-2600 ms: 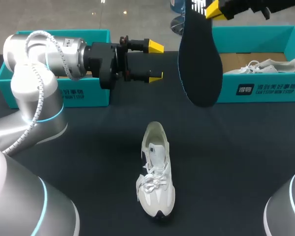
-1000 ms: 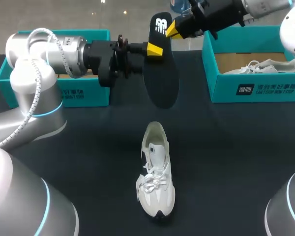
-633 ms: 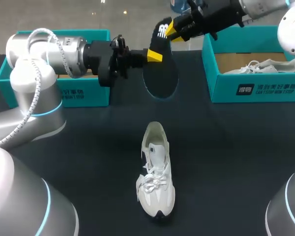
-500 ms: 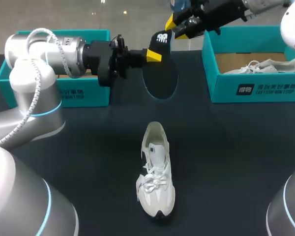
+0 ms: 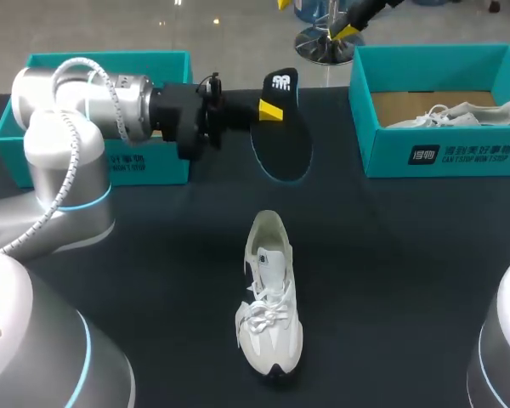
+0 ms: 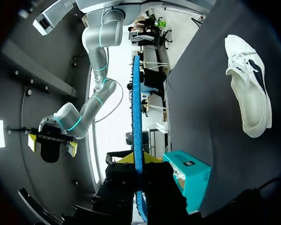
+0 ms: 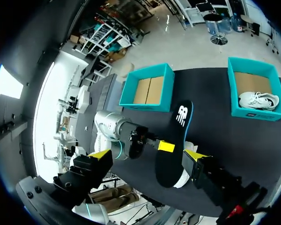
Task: Take the shoe out of the shoebox, open the shoe tongue, remove and reinsert the insole, then place the shoe into the shoebox
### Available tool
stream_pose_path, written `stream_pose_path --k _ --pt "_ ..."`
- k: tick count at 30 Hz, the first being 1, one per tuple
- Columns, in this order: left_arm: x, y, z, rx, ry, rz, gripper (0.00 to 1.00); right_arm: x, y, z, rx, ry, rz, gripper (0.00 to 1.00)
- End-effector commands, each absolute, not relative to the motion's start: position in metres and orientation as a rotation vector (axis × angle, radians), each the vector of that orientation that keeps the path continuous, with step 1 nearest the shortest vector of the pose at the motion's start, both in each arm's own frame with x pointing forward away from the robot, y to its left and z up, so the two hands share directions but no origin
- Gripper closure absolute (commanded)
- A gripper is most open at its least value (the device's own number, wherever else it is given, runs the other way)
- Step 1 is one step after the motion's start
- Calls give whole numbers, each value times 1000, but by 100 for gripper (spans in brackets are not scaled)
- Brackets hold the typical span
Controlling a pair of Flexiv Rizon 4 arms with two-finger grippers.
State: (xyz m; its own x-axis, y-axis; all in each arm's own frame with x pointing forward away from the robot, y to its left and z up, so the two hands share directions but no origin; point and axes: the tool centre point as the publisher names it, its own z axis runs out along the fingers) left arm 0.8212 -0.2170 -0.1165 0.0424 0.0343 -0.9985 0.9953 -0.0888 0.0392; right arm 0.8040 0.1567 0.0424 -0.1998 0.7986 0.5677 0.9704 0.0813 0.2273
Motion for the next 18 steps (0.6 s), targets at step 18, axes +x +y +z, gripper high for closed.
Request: stream_pose_path --k 18 --pt "805 -228 -139 1364 1288 -1193 100 758 152 49 -1975 -2376 -356 0"
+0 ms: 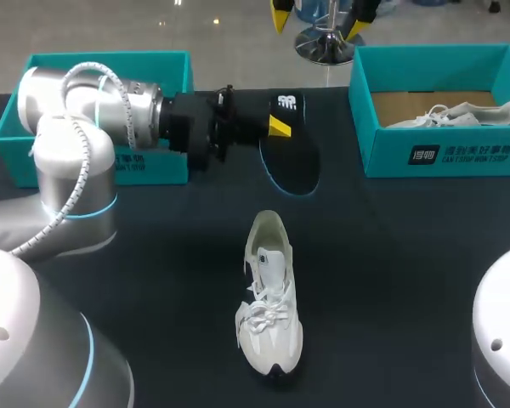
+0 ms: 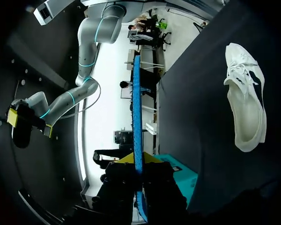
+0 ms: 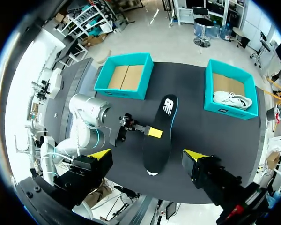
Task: Take the shoe out of the shoebox, open the shoe tongue, remove and reinsert the insole, then place the shoe into the shoebox
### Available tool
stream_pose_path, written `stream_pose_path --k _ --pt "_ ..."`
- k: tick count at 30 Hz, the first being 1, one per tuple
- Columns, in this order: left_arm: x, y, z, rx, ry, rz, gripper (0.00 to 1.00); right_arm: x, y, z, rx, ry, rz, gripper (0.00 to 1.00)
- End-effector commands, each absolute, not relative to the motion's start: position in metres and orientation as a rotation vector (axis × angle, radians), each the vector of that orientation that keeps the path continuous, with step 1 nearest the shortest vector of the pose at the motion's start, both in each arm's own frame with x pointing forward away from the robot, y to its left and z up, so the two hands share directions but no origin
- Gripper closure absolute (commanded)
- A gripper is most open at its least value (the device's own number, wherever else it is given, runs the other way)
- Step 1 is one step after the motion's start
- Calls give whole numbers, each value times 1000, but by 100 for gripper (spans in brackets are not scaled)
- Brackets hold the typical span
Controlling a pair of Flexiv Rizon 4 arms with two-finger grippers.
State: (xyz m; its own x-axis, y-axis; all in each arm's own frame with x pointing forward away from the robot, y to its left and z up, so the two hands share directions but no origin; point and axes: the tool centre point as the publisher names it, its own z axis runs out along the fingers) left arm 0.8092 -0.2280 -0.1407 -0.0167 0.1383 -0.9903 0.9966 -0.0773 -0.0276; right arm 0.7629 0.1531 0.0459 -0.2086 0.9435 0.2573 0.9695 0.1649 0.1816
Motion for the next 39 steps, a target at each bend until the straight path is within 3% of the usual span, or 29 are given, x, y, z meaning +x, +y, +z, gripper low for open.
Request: stream_pose_path --k 1,16,22,31,39 --pt "805 -228 -139 1364 1288 -1193 100 758 152 49 -1975 -2376 -356 0" --pt "805 -228 -139 1364 1288 -1193 100 758 152 49 -1975 -2376 -356 0" --pt "800 -227 -137 1232 1504 -1666 100 758 152 49 -1975 -2376 -356 0" --pt "792 -218 -134 1016 1593 -2048 100 758 152 49 -1975 -2376 -356 0" --pt "778 -210 -147 951 1449 -2109 100 758 152 49 -1975 -2376 -356 0"
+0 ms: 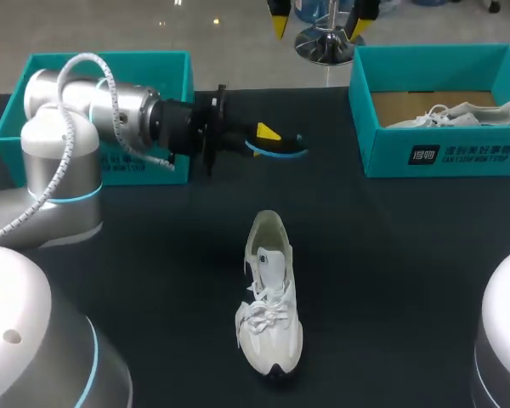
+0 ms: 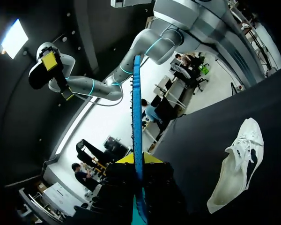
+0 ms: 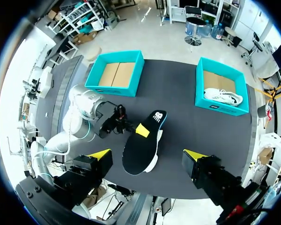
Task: Take the shoe out of the shoebox, open the shoe tongue, remove and reinsert the insole, then place the shoe into the shoebox
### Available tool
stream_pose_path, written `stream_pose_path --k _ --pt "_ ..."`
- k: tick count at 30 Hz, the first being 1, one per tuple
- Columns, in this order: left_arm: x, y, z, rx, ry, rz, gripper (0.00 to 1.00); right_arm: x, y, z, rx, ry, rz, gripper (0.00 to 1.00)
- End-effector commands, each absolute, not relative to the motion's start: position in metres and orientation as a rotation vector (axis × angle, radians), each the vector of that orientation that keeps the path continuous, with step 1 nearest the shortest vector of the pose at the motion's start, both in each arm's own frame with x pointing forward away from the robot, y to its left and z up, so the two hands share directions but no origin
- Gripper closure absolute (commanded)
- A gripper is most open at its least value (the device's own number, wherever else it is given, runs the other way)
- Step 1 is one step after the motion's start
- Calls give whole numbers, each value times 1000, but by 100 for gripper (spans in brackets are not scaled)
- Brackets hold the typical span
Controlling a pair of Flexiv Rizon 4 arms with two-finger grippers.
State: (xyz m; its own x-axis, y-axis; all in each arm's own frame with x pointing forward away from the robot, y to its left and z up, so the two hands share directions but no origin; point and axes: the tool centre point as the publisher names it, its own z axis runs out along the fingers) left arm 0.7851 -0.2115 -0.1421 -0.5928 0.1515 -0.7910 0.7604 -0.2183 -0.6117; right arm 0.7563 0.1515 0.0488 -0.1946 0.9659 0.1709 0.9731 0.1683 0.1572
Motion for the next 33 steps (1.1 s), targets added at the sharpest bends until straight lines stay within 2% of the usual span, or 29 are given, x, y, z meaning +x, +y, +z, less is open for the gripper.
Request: stream_pose_path --k 1,17,24,33 --pt "778 -210 -147 951 1449 -2109 100 758 152 49 -1975 -2376 -356 0" --pt "778 -210 -147 951 1449 -2109 100 758 152 49 -1975 -2376 -356 0" --pt "800 -207 -137 409 1720 -2560 100 758 152 49 -1975 -2376 -356 0" --pt "811 -204 -138 -54 1945 -2909 100 758 152 49 -1975 -2376 -356 0"
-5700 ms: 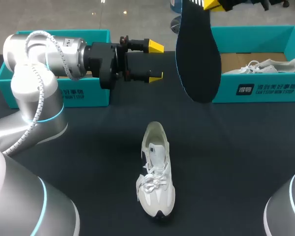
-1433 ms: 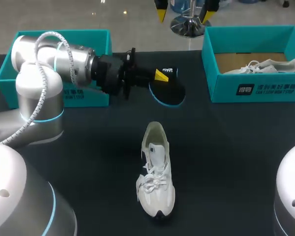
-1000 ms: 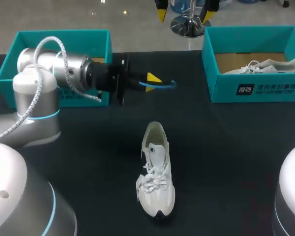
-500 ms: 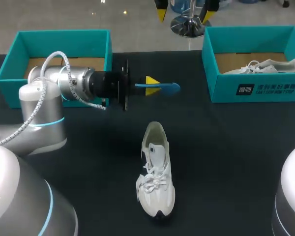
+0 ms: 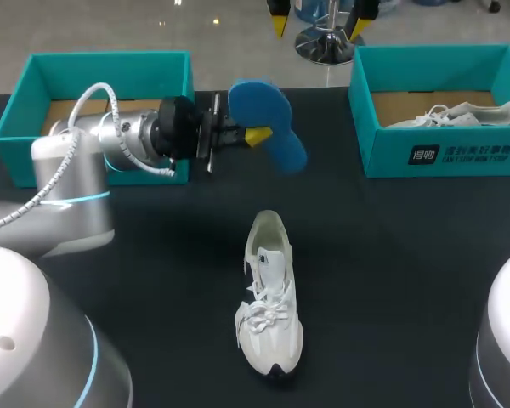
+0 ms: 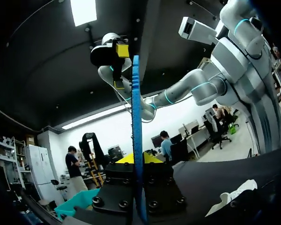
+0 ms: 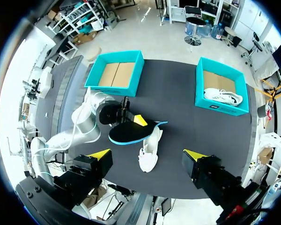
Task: Take the shoe out of the shoebox, open the shoe tongue, remove and reinsert the insole, then place the shoe into the shoebox
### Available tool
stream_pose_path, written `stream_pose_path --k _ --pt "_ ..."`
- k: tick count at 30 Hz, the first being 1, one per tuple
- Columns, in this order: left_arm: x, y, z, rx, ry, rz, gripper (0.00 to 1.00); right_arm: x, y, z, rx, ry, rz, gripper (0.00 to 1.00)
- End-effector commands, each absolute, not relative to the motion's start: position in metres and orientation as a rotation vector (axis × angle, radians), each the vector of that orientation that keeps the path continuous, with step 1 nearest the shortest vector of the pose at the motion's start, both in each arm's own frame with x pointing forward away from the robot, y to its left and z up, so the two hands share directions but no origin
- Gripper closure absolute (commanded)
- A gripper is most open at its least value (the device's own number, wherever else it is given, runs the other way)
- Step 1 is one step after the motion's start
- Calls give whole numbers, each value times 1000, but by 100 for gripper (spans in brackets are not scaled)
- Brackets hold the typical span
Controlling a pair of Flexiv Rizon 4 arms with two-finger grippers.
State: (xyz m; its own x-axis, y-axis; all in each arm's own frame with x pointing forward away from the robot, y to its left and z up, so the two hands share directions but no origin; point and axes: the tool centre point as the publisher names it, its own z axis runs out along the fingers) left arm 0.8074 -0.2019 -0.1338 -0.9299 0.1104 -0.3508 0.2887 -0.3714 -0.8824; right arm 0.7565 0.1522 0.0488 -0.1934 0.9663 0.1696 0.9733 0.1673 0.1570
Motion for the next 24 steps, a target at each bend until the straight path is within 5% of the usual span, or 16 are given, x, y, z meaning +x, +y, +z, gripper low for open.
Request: stream_pose_path --k 1,24 --pt "812 -204 -137 -77 1969 -2920 100 758 152 49 -1975 -2376 -356 0" --pt "807 -211 -122 -194 2214 -2895 100 758 152 49 -1975 -2376 -356 0"
